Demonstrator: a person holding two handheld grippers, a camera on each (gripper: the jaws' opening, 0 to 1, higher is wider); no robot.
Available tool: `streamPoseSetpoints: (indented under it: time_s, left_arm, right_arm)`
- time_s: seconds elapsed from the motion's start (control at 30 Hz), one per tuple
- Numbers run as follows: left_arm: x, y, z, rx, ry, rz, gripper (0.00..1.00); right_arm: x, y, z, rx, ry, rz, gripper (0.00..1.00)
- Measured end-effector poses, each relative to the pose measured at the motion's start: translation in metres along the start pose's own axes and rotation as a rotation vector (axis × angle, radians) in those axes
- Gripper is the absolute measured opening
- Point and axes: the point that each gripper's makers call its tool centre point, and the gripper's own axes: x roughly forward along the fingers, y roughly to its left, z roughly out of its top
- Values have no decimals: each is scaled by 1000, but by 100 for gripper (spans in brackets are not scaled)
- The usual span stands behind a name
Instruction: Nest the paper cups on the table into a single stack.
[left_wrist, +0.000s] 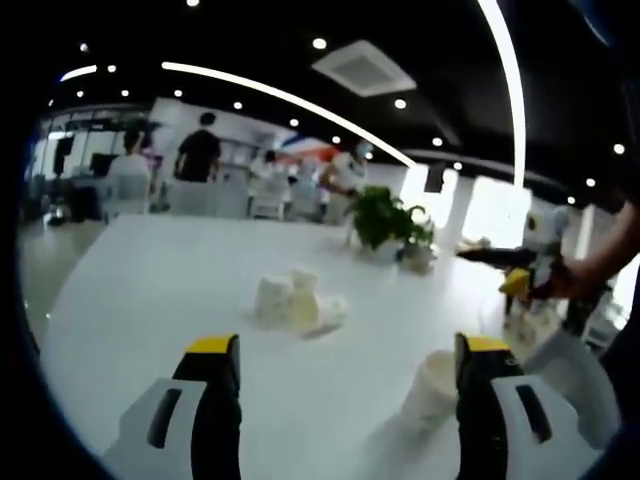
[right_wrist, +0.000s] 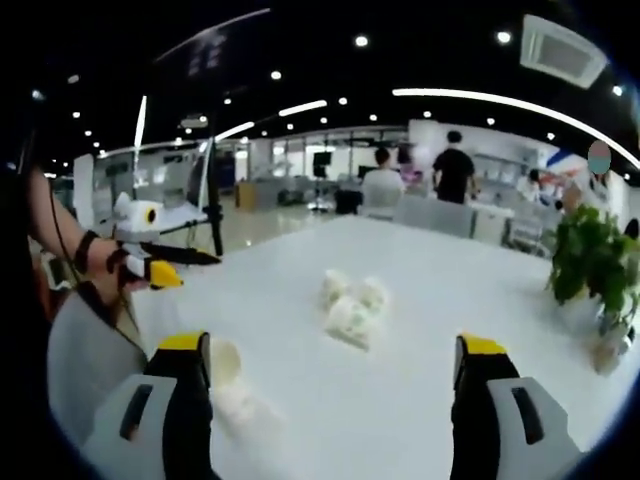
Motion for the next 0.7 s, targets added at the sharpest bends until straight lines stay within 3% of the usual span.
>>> streamPoseSetpoints:
  time_s: [0.5, 0.7]
  left_arm:
    - [23, -3, -2, -4, 29, -29, 85]
    - [38, -1, -11, -28, 56, -38, 84]
  right_arm:
    - [-4, -6, -3, 1, -17, -19, 100]
    - [-4, -7, -7, 13, -13, -22, 99]
